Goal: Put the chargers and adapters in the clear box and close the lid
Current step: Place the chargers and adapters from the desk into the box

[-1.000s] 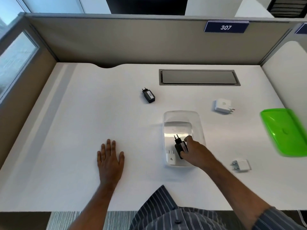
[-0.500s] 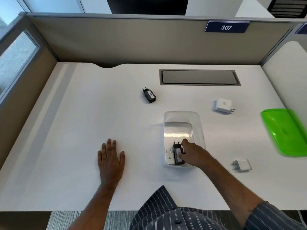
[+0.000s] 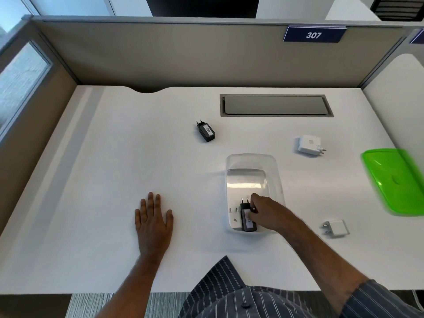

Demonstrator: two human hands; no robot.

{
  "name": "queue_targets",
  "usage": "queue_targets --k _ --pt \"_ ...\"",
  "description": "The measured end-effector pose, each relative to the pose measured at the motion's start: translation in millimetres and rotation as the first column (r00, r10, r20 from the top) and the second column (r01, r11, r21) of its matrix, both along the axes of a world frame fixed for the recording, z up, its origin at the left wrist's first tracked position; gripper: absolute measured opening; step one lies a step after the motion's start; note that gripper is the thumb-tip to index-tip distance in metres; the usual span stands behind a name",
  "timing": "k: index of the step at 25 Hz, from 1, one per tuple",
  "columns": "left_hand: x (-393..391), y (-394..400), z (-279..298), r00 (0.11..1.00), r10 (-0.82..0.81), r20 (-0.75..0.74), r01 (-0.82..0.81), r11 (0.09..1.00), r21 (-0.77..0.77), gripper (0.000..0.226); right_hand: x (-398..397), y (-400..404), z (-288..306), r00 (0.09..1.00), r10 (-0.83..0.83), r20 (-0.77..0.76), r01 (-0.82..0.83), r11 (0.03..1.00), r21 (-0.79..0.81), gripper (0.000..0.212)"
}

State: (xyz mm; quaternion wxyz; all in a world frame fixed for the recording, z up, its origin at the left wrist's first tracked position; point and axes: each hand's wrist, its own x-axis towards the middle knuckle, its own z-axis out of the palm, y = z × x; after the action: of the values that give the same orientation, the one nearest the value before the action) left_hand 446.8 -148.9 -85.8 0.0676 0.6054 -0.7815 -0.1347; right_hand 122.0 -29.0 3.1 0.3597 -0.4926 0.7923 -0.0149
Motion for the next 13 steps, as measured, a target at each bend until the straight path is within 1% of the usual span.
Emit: queue_targets --k 3,6,10,13 --pt "0.4 -0.4 -0.9 1.000 -0.005 0.000 0.005 1.000 0.004 0.071 2.0 -2.5 5.8 1.000 -0.021 -0.007 0.020 0.993 -0.120 0.022" --pt "-5.0 -2.9 0.5 0.999 0.031 -0.034 -0.030 0.999 0.027 0.071 -2.1 -9.7 13.4 0.998 -0.059 0.030 0.064 0.969 -0.237 0.017" --pt "-17.5 -11.8 2.3 0.998 0.038 -0.054 -0.034 0.997 0.076 0.062 -11.2 -19.4 23.2 0.997 -0.044 0.058 0.060 0.951 -0.302 0.012" --pt "-29.4 -23.2 7.0 0.999 0.017 -0.041 -0.013 0.996 0.091 0.062 -14.4 -30.1 26.7 0.997 -0.027 0.071 0.051 0.930 -0.364 0.011"
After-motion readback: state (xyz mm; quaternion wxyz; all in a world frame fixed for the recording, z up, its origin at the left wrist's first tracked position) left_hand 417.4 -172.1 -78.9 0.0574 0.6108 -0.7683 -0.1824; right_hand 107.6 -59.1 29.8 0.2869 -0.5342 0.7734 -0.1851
